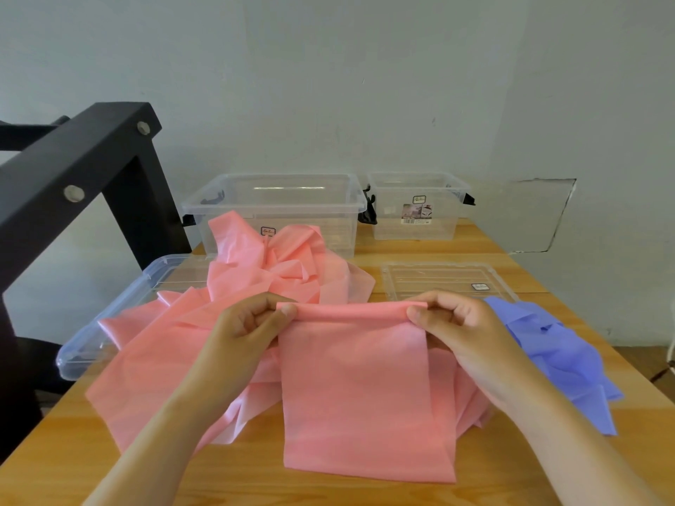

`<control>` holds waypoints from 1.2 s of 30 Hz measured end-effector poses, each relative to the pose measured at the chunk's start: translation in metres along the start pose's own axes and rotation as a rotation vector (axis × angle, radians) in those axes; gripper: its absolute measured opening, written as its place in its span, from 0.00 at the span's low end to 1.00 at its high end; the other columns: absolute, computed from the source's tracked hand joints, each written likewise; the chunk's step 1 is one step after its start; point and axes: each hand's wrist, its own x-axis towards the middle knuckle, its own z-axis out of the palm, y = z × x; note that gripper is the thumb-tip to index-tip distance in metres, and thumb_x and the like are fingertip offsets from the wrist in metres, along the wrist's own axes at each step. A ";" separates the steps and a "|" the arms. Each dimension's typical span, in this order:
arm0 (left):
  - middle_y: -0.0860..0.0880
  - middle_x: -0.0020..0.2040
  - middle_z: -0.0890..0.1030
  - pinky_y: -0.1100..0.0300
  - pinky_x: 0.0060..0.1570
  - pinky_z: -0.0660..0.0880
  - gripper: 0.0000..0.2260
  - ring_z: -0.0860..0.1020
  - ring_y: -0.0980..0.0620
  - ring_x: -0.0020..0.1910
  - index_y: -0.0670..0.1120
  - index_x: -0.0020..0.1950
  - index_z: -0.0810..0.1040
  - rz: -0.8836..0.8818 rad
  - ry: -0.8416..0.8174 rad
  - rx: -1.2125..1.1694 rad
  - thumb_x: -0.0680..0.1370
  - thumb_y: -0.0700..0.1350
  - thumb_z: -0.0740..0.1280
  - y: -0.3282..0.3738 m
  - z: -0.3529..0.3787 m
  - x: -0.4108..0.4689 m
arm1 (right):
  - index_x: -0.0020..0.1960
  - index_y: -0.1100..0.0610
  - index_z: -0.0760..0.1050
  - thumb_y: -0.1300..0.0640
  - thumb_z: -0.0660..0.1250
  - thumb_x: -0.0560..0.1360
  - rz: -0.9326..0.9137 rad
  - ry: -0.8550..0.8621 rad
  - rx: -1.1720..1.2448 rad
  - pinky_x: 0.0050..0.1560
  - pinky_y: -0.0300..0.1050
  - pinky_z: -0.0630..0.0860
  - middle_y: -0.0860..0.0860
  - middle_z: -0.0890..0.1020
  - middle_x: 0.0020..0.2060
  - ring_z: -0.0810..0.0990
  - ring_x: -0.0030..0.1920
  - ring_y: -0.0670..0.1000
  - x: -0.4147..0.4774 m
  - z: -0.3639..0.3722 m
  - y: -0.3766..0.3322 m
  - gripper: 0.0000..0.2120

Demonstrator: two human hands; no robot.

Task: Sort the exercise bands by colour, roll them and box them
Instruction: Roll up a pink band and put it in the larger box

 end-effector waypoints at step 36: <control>0.46 0.34 0.74 0.65 0.38 0.75 0.04 0.73 0.52 0.36 0.45 0.44 0.79 -0.063 -0.171 -0.192 0.72 0.41 0.72 0.004 -0.006 -0.004 | 0.40 0.48 0.82 0.61 0.71 0.68 0.045 -0.085 0.167 0.38 0.34 0.73 0.49 0.82 0.36 0.79 0.37 0.46 -0.002 -0.001 -0.006 0.08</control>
